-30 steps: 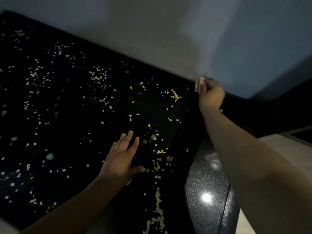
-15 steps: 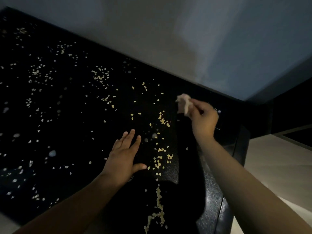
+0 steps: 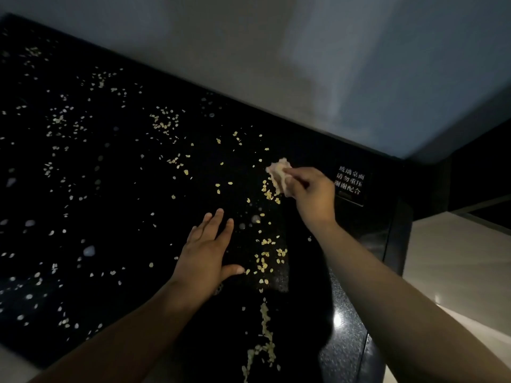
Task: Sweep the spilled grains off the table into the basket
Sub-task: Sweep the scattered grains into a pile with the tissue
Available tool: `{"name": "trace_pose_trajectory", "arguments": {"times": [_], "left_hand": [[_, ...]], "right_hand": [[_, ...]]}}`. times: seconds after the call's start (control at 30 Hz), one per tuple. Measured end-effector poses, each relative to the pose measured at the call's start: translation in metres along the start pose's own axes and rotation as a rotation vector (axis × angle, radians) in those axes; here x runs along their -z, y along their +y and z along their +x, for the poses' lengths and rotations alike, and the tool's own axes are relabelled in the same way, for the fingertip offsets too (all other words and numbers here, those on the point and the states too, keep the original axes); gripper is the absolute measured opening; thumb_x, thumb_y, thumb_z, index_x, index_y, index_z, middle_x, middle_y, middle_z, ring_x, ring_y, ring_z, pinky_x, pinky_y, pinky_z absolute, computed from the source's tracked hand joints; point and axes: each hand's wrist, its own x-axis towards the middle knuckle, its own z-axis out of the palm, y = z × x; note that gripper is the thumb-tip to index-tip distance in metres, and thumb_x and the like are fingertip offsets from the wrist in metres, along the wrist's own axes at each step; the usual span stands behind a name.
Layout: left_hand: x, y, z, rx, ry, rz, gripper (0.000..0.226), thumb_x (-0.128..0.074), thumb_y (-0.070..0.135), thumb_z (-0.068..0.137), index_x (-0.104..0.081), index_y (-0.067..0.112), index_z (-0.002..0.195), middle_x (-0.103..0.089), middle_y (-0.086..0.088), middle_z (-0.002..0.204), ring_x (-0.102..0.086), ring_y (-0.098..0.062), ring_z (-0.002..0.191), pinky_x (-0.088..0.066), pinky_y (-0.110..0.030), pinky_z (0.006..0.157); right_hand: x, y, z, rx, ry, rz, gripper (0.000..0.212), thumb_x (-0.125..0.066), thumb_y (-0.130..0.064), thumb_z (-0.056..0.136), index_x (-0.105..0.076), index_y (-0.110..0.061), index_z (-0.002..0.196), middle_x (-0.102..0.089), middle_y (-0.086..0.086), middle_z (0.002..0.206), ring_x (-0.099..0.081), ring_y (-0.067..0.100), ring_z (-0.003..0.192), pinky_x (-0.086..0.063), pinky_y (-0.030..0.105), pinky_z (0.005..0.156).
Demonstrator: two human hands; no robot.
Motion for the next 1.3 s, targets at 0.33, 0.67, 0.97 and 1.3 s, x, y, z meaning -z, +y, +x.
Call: {"name": "trace_pose_trajectory", "arguments": {"times": [0.33,0.67,0.97,1.3], "left_hand": [[-0.002,-0.002,0.001,-0.004,-0.004,-0.005,0.096,-0.057,0.058,0.082,0.0,0.024,0.151,0.017,0.001,0.158,0.015,-0.018,0.145,0.002,-0.035,0.119],[0.003,0.004,-0.001,0.016,-0.016,0.041,0.095,-0.055,0.058,0.083,0.0,0.023,0.151,0.017,0.0,0.158,0.012,-0.019,0.145,-0.005,-0.036,0.12],[0.003,0.004,-0.001,0.021,-0.036,0.042,0.096,-0.057,0.058,0.082,-0.002,0.022,0.152,0.014,-0.002,0.159,0.01,-0.021,0.146,-0.008,-0.039,0.12],[0.01,0.009,-0.003,0.045,-0.071,0.026,0.098,-0.06,0.057,0.081,-0.002,0.022,0.152,0.014,-0.001,0.159,0.012,-0.02,0.146,-0.008,-0.039,0.12]], "right_hand": [[0.065,0.068,0.083,-0.357,0.41,-0.068,0.028,-0.062,-0.023,0.087,-0.072,-0.018,0.112,-0.072,0.005,0.105,-0.066,0.016,0.099,-0.046,0.02,0.09],[0.011,0.011,-0.017,-0.003,-0.006,-0.002,0.018,-0.064,-0.013,0.089,-0.073,-0.018,0.105,-0.064,-0.009,0.102,-0.058,0.007,0.098,-0.046,0.023,0.089],[0.107,0.065,0.008,-0.196,0.417,0.019,0.022,-0.064,-0.017,0.087,-0.073,-0.013,0.107,-0.07,0.001,0.099,-0.064,0.008,0.088,-0.047,0.014,0.08],[0.083,0.068,-0.084,0.028,0.143,-0.147,0.01,-0.065,-0.011,0.088,-0.071,-0.016,0.094,-0.066,0.0,0.096,-0.06,0.02,0.092,-0.047,0.034,0.082]]}}
